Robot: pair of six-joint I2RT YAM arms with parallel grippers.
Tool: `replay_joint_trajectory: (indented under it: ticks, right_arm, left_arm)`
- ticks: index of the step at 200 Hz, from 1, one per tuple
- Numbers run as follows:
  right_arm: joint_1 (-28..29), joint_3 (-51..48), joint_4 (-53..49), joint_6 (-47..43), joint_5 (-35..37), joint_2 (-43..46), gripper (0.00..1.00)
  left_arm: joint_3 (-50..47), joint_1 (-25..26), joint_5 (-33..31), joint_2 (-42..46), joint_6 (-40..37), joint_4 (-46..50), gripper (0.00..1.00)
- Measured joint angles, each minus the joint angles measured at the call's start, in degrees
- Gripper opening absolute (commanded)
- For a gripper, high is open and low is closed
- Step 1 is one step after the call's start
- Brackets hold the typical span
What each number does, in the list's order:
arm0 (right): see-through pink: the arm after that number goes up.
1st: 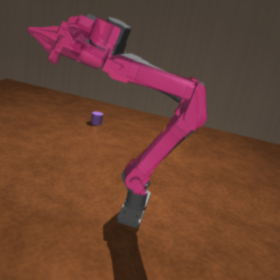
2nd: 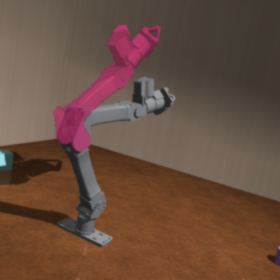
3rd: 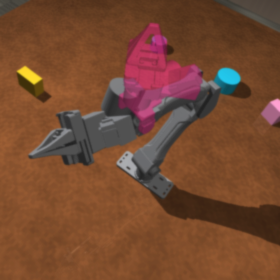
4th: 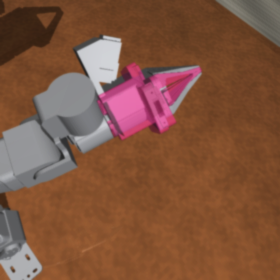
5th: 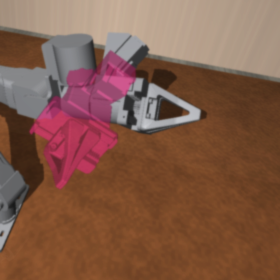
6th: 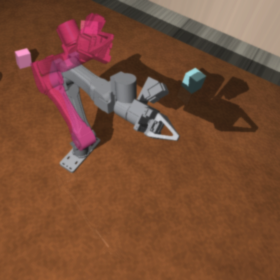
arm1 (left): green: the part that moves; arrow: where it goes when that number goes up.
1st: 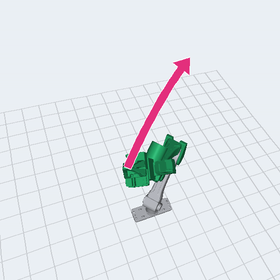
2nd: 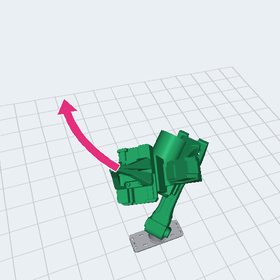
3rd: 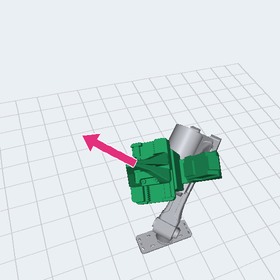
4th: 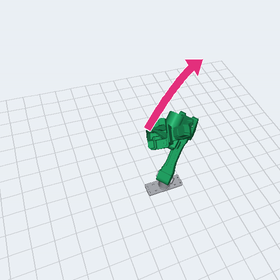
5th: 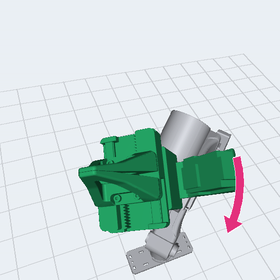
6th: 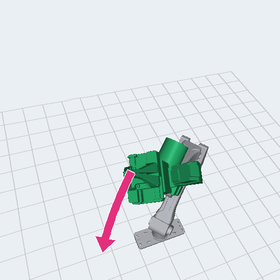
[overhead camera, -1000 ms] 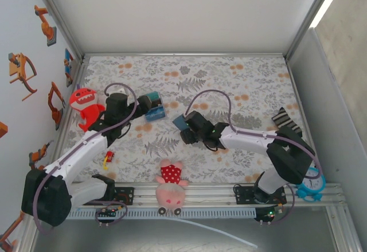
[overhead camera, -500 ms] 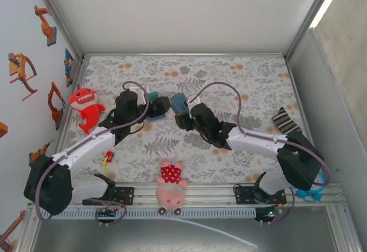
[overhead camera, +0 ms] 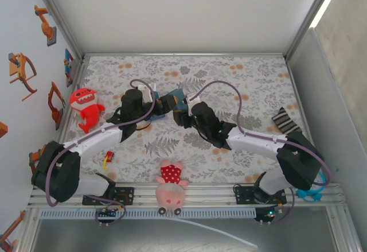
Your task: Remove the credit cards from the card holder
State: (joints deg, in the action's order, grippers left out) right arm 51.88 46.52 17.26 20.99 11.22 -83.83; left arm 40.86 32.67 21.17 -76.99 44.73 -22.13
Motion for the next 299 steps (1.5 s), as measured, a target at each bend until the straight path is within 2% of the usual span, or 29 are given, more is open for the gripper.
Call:
replay_joint_trajectory:
  ticks: [38, 81, 95, 115, 144, 173, 229, 251, 299]
  right_arm:
    - [-0.02, 0.0, 0.24, -0.04, -0.22, -0.02, 0.43]
    - [-0.33, 0.0, 0.15, -1.46, -1.31, 0.66, 0.79]
    - [-0.39, 0.0, -0.39, -2.38, -1.44, 2.03, 0.87]
    - [-1.18, 0.0, -1.33, -3.39, -3.21, 6.25, 0.91]
    - [-4.74, 0.04, -2.82, -3.63, -9.55, 12.85, 0.92]
    - [-10.58, 0.13, -4.83, -2.08, -20.61, 15.58, 0.9]
    - [-15.04, 0.13, -6.12, -0.04, -41.13, 17.14, 0.77]
    - [-15.54, 0.13, -5.55, 0.48, -45.13, 17.44, 0.69]
    - [-15.76, 0.17, -4.72, 1.25, -49.35, 15.85, 0.65]
  left_arm:
    - [0.15, 0.31, 1.18, -0.79, 1.25, -2.67, 0.36]
    - [0.44, 0.22, 1.42, -1.29, -0.61, -2.69, 0.13]
    - [1.4, 0.22, 1.66, -1.07, -2.54, -0.68, 0.09]
    - [3.72, 0.17, 2.14, -0.02, -7.78, 5.27, 0.05]
    - [7.37, -0.79, 4.04, 3.45, -16.5, 13.9, 0.0]
    - [8.94, -2.56, 8.28, 7.28, -23.08, 19.28, 0.0]
    - [9.01, -3.93, 20.17, 9.05, -29.35, 24.39, 0.0]
    - [9.01, -3.93, 24.37, 9.55, -30.12, 24.44, 0.0]
    - [9.01, -3.93, 29.11, 10.01, -30.12, 23.39, 0.0]
